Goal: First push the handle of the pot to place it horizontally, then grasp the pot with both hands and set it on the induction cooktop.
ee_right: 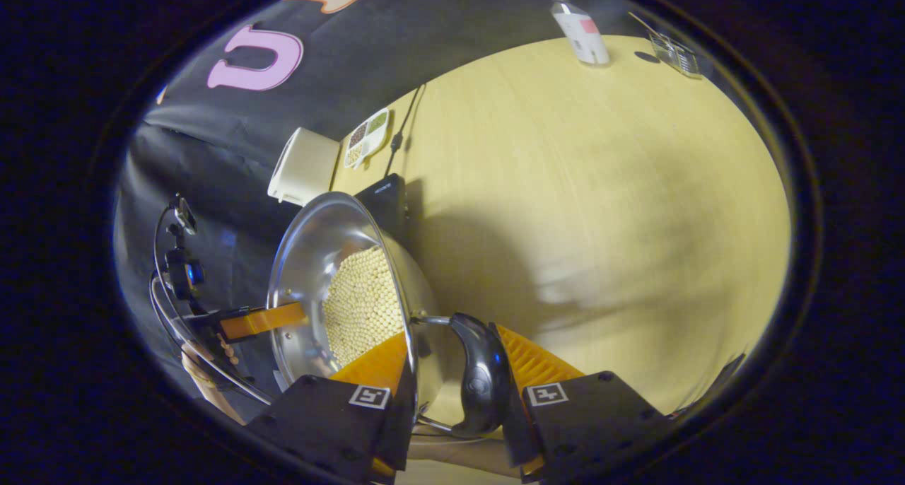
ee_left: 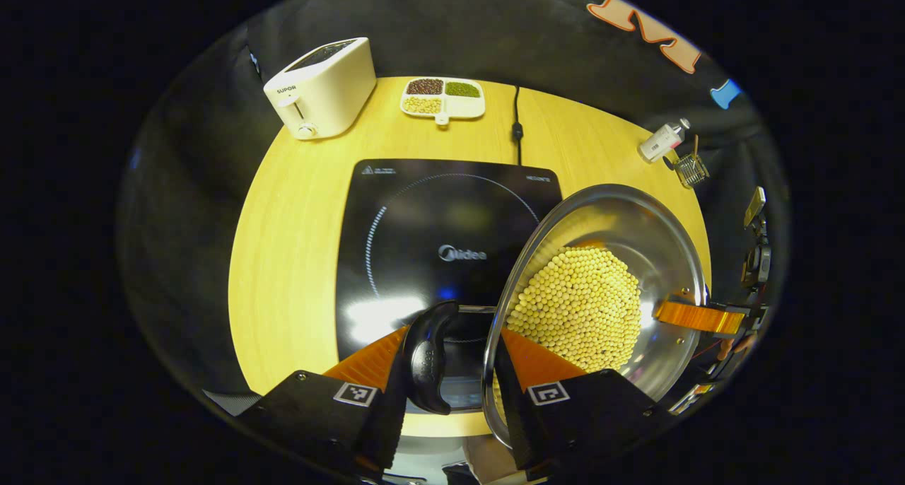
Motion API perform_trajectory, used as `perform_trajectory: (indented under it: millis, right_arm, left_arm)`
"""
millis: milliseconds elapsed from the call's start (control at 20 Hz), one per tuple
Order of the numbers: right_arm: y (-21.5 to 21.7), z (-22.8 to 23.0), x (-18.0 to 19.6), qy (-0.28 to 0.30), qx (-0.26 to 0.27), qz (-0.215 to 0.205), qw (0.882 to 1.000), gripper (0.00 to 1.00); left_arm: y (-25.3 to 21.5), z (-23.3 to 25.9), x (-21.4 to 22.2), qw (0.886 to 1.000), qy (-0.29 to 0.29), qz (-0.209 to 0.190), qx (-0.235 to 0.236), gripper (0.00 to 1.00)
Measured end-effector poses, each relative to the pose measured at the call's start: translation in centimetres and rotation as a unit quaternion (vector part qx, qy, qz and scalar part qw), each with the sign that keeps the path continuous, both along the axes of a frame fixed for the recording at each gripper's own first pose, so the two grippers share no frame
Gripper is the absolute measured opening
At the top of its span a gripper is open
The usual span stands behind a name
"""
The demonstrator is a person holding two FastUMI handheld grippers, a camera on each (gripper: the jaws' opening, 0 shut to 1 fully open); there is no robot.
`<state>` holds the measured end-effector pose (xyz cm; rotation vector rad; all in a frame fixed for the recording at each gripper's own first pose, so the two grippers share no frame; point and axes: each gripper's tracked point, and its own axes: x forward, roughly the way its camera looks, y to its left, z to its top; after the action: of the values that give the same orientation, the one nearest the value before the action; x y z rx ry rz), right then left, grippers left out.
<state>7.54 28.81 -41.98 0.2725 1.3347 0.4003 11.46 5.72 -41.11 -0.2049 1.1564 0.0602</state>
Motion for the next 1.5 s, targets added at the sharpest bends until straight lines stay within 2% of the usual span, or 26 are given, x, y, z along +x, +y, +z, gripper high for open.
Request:
perform_trajectory:
  millis: [200, 450, 500, 550, 1000, 1050, 1200, 1500]
  right_arm:
    - [5.3, -0.9, 1.9, -0.047, -0.001, -0.024, 0.999, 0.49]
    - [9.8, -2.2, 3.1, -0.054, 0.008, -0.035, 0.998, 0.48]
    - [10.3, -2.5, 3.5, -0.058, 0.006, -0.034, 0.998, 0.54]
    - [10.7, -2.9, 3.5, -0.057, 0.003, -0.035, 0.998, 0.54]
    - [11.4, -4.4, 4.5, -0.061, 0.003, -0.034, 0.998, 0.55]
    - [11.4, -4.5, 4.5, -0.061, 0.007, -0.032, 0.998, 0.5]
    - [11.4, -4.4, 4.7, -0.067, 0.014, -0.03, 0.997, 0.5]
    - [11.4, -3.9, 4.8, -0.072, 0.016, -0.029, 0.997, 0.51]
  left_arm:
    - [-0.1, -0.4, 0.0, 1.0, -0.024, -0.001, 0.005, 0.63]
    - [0.1, -0.3, -0.3, 0.999, -0.037, 0.014, 0.004, 0.63]
    - [0.3, -0.3, -0.3, 0.999, -0.038, 0.014, 0.005, 0.63]
    - [0.2, -0.3, -0.4, 0.999, -0.039, 0.016, 0.004, 0.63]
    - [0.0, -0.1, -0.4, 0.998, -0.06, 0.012, 0.011, 0.64]
    - [0.0, -0.1, -0.5, 0.998, -0.062, 0.011, 0.011, 0.64]
    - [0.0, -0.2, -0.6, 0.997, -0.072, 0.009, 0.015, 0.65]
    - [-0.1, -0.2, -0.5, 0.996, -0.077, 0.042, 0.018, 0.72]
